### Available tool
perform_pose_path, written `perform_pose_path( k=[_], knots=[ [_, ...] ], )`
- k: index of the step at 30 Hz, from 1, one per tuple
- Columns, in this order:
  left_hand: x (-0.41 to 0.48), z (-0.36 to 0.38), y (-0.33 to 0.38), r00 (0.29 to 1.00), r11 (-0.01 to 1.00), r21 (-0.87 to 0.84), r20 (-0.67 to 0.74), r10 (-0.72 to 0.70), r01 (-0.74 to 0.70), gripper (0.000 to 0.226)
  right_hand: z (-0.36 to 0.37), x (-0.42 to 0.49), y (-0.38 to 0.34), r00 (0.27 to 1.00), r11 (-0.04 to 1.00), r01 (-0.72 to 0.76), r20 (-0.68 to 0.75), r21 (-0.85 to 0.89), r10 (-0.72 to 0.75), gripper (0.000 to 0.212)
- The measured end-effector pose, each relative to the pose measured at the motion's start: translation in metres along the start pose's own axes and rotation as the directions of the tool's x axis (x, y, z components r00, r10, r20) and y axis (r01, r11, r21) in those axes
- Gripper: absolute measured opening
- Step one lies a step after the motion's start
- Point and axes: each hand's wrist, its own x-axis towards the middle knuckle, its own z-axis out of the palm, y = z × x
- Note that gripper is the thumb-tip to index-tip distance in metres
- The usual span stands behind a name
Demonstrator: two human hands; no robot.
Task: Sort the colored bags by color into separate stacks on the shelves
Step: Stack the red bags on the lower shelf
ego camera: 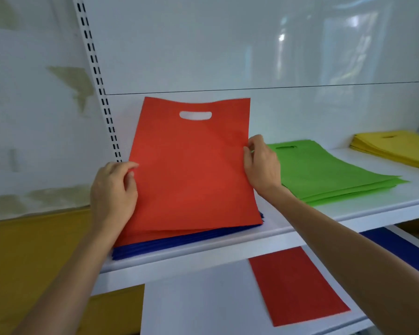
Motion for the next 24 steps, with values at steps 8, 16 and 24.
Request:
perform_pose_path(
  k=[8, 16, 24],
  knots=[
    [-0.043, 0.005, 0.134, 0.991, 0.961, -0.243, -0.045, 0.125, -0.132, 0.033, -0.133, -0.020, 0.079, 0.985, 0.986, -0.063, -0.147, 0.152, 0.085, 0.024],
    [-0.146, 0.081, 0.301, 0.973, 0.848, -0.516, 0.106, 0.205, -0.122, 0.036, -0.290, -0.092, 0.219, 0.953, 0.961, -0.277, -0.131, 0.003, 0.275, 0.017],
    [-0.329, 0.163, 0.356, 0.808, 0.852, -0.481, 0.575, 0.129, 0.206, 0.034, -0.329, -0.215, 0.327, 0.838, 0.849, -0.508, 0.144, -0.143, 0.526, 0.024]
  ],
)
